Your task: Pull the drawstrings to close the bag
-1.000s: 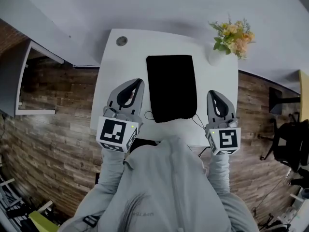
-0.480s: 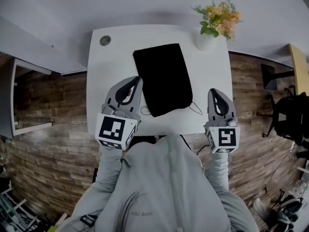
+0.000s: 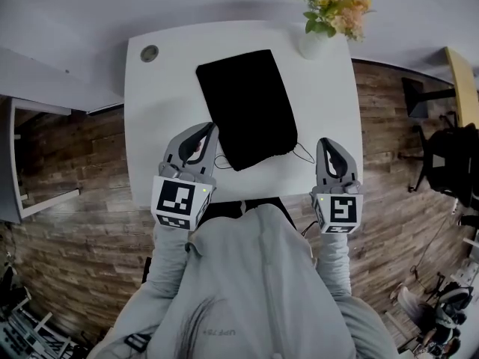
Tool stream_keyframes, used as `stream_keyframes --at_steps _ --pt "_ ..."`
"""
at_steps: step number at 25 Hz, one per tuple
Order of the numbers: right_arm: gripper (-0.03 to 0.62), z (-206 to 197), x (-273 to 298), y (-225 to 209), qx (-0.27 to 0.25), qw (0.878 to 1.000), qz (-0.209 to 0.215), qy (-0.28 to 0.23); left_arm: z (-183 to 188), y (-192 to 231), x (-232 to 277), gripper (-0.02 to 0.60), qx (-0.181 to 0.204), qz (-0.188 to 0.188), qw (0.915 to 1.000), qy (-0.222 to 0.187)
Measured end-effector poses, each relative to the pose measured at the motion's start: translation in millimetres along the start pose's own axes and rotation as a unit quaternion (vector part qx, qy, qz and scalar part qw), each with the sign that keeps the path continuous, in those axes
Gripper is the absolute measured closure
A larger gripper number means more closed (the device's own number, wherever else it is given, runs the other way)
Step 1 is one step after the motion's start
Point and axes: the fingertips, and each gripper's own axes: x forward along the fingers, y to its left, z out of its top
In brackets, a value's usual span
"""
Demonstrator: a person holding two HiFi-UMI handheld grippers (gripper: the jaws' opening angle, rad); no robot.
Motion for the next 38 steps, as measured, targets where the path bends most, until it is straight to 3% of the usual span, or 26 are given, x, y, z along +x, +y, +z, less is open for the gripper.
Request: stream_keyframes --at_steps 6,13,16,19,21,27,33,38 --pt "0.568 -36 -4 14 -0.001 1.0 0.003 0.031 -41 -4 5 0.551 -0.01 -0.013 0.999 0.042" --pt "0.561 -68 -12 25 0.01 0.999 0.009 0.051 -65 -12 4 0.551 -0.015 -0.024 0.9983 0.052" --pt "0.453 -83 -11 27 0.02 0.997 0.019 0.069 -72 -14 5 0.549 -0.025 -0.032 0.9976 0.057" --pt "0.433 -93 -11 26 0.015 0.996 0.018 0.082 -79 -16 3 0.543 -0.026 -0.036 0.9967 0.067" --pt "0.415 -100 -10 27 0.006 0.996 0.018 0.091 -84 -16 3 0.486 -0.028 -0.04 0.996 0.075" --pt "0.381 -124 -4 31 -0.025 0.992 0.021 0.12 -103 -20 2 0.411 -0.03 -0.049 0.9937 0.097" --pt "0.376 -147 -1 31 -0.063 0.988 0.005 0.142 -127 -25 2 0.36 -0.03 -0.057 0.9902 0.124" --pt "0.376 -165 6 25 -0.091 0.983 -0.02 0.161 -137 -27 5 0.354 -0.027 -0.058 0.989 0.134"
